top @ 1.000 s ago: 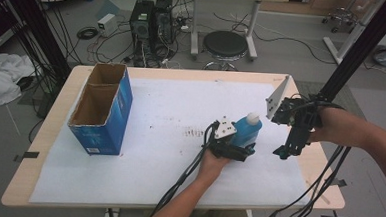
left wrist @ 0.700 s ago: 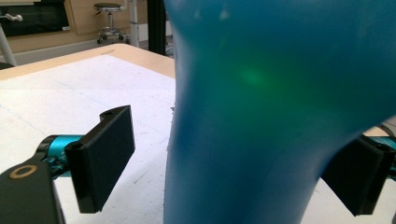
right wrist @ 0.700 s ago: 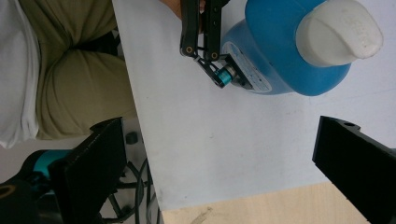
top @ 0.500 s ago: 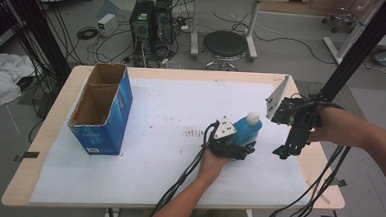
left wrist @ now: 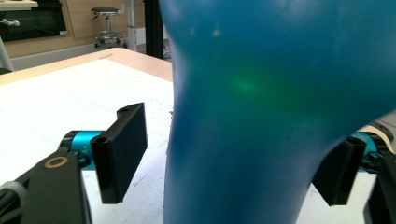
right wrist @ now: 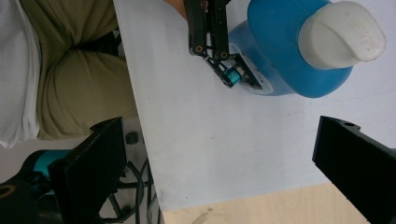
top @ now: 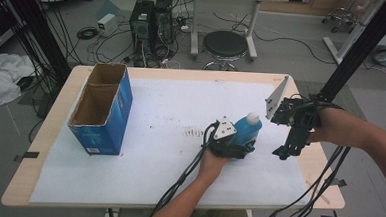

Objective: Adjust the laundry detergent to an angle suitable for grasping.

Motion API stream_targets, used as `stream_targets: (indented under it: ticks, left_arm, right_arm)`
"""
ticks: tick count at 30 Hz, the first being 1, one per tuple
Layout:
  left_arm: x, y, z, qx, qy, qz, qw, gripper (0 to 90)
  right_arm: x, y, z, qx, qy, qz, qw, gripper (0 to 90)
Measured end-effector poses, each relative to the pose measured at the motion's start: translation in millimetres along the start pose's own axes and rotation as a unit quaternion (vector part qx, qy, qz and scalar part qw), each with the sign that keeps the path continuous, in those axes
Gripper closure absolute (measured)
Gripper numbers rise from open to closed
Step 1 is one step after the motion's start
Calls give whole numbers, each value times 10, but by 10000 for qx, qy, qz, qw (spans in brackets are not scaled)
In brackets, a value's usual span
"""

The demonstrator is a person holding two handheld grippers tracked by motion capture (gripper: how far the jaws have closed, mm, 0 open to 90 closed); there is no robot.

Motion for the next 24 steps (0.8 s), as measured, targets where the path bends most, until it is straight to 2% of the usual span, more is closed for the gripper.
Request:
stream_targets:
  ticks: [8, 17, 24]
  left_arm:
    - [1, -10, 10, -32, -36, 38, 10000, 307]
    - [-40, -19, 26, -70, -14, -99, 9999, 411]
    - [-37, -26, 36, -58, -4, -157, 9999, 426]
  right_arm:
    - [0, -14, -4, -14, 15, 13, 10000, 23]
    - [-10, -10, -1, -35, 23, 14, 10000, 23]
    - [-16, -10, 3, -44, 30, 18, 10000, 23]
Point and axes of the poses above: each handheld gripper's, and its own axes: z roughly backward along the jaws, y roughly out of its underside, x roughly to its left, the point moved 2 cm from there along -z, roughly forward along the jaws, and after that the axes turned 12 degrees about -y, right-handed, at the moved point
